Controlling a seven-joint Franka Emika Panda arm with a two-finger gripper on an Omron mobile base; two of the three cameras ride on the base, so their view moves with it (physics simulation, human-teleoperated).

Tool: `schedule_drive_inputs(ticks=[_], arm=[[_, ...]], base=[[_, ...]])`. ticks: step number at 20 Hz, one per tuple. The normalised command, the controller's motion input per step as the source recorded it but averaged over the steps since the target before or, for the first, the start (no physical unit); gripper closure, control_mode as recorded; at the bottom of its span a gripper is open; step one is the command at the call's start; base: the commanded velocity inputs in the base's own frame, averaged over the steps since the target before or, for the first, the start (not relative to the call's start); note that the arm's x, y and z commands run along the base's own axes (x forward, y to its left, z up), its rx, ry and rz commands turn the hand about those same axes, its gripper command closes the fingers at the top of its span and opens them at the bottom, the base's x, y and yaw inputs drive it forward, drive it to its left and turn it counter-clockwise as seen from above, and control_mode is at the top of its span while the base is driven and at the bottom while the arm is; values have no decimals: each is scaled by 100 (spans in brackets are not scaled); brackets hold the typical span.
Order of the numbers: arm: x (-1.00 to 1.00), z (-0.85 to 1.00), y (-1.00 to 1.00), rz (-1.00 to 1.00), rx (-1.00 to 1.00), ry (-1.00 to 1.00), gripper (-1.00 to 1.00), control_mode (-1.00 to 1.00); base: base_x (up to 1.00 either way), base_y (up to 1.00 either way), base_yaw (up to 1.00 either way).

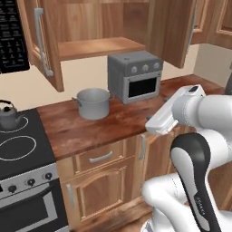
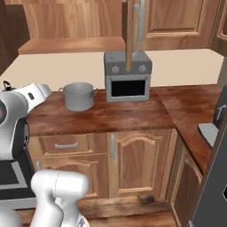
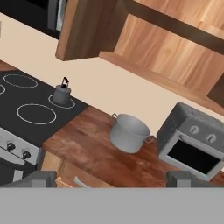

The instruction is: Pick the kettle from the cabinet and place it on a stove burner. Then pick the pot from the counter and place it on another stove burner. Finally, turn both burners on.

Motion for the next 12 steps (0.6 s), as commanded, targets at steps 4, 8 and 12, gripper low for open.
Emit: schedule_drive_inputs(ticks=[4,8,12], arm=[[0,0,0,0,0,0,-100,100],[0,0,0,0,0,0,-100,100],[0,0,0,0,0,0,-100,100]], base=[[48,-19,13],[59,-16,15],[58,-11,15]])
